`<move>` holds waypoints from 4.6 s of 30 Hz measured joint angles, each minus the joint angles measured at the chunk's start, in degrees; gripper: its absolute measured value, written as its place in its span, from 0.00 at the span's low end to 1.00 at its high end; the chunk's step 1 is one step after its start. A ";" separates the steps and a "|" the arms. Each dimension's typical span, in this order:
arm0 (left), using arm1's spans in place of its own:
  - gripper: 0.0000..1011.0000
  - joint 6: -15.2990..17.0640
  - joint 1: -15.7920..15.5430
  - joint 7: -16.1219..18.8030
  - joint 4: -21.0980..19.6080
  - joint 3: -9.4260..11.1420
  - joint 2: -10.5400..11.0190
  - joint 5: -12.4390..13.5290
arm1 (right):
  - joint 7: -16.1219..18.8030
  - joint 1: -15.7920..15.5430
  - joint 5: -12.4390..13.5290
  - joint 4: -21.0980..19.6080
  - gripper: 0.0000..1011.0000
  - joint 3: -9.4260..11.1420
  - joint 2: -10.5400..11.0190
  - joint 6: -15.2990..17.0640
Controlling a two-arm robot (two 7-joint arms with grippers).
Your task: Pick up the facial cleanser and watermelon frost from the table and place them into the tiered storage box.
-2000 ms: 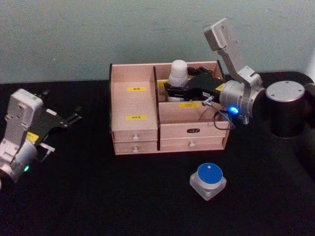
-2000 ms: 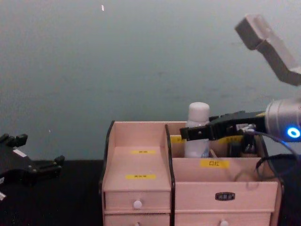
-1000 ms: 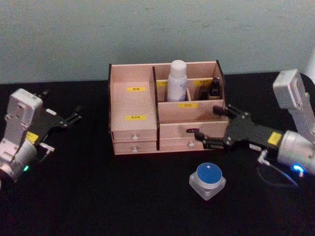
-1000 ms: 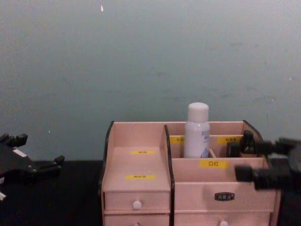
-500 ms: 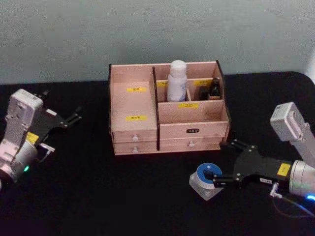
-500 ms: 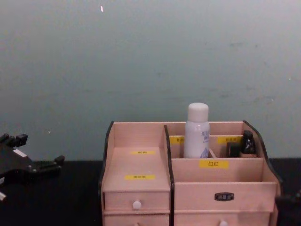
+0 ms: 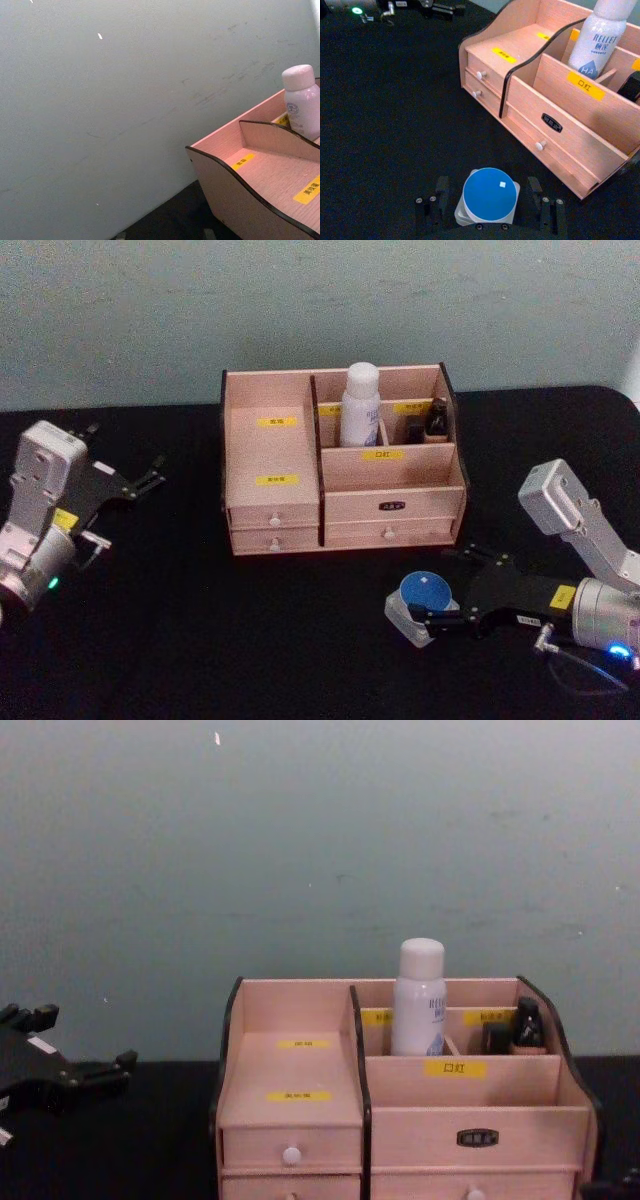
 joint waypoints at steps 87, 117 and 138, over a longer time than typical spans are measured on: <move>0.99 0.00 0.00 0.00 0.00 0.00 0.00 0.00 | -1.14 2.42 -2.73 2.20 0.73 -2.93 -1.49 3.84; 0.99 0.00 0.00 0.00 0.00 0.00 0.00 0.00 | -1.14 2.39 -2.66 2.20 0.72 -2.94 -1.49 3.78; 0.99 0.00 0.00 0.00 0.00 0.00 0.00 0.00 | -1.49 6.37 1.22 -0.12 0.72 0.41 -3.46 0.46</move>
